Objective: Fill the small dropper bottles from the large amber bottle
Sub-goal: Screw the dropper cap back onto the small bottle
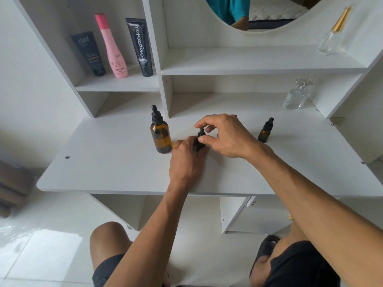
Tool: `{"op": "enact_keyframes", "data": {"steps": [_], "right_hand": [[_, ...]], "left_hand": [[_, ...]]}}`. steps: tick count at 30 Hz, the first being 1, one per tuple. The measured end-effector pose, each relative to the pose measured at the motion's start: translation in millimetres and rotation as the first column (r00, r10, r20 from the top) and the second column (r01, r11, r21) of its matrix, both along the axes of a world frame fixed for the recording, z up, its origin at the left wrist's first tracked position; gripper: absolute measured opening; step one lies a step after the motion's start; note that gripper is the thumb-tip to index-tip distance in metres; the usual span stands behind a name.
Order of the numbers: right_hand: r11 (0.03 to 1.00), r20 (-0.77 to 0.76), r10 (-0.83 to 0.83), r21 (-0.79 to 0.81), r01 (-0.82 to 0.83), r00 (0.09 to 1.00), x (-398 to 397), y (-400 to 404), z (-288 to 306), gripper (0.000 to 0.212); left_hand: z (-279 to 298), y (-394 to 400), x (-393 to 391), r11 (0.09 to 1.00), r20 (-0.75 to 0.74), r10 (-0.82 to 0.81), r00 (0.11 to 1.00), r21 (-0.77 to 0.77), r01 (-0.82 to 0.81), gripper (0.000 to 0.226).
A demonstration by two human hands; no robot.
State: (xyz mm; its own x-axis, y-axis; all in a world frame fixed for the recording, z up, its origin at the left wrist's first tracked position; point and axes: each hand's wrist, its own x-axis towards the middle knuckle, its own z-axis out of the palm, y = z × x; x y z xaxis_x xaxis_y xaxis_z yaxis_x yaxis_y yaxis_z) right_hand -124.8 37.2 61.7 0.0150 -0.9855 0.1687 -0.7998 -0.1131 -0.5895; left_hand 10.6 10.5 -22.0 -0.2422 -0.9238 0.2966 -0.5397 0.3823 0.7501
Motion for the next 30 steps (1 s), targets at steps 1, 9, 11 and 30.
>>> {"op": "enact_keyframes", "data": {"steps": [1,9,11,30], "right_hand": [[1.000,0.007,0.004,0.005,-0.004,1.000,-0.5,-0.2,-0.3,0.029],[1.000,0.030,-0.018,-0.017,0.019,0.999,0.3,-1.4,-3.3,0.026],[1.000,0.030,0.004,0.002,-0.004,1.000,0.8,-1.6,-3.5,0.028],[0.998,0.037,-0.060,-0.019,0.061,0.997,6.5,-3.0,-8.7,0.024]], "left_hand": [[0.3,-0.1,0.0,1.000,0.000,0.001,1.000,0.001,-0.001,0.015],[-0.3,0.0,-0.1,1.000,0.008,0.005,1.000,-0.001,-0.005,0.018],[-0.1,0.3,-0.5,1.000,0.012,0.010,1.000,-0.002,-0.010,0.018],[3.8,2.0,-0.2,0.999,0.006,0.020,1.000,0.031,-0.020,0.019]]}}
